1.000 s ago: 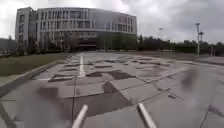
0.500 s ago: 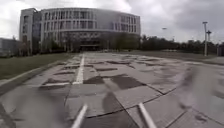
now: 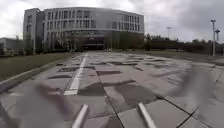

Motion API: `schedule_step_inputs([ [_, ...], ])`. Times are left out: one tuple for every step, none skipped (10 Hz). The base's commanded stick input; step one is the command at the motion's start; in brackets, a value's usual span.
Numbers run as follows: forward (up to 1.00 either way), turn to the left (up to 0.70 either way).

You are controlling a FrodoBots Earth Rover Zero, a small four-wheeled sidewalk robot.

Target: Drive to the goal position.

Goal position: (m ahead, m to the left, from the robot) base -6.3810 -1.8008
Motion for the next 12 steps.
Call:
schedule_step_inputs([
  [1.00,0.00],
  [1.00,0.00],
  [1.00,0.00],
  [1.00,0.00],
  [1.00,0.00],
  [1.00,0.00],
  [1.00,0.00],
  [1.00,0.00],
  [1.00,0.00],
  [1.00,0.00],
  [1.00,0.00],
  [1.00,-0.14],
])
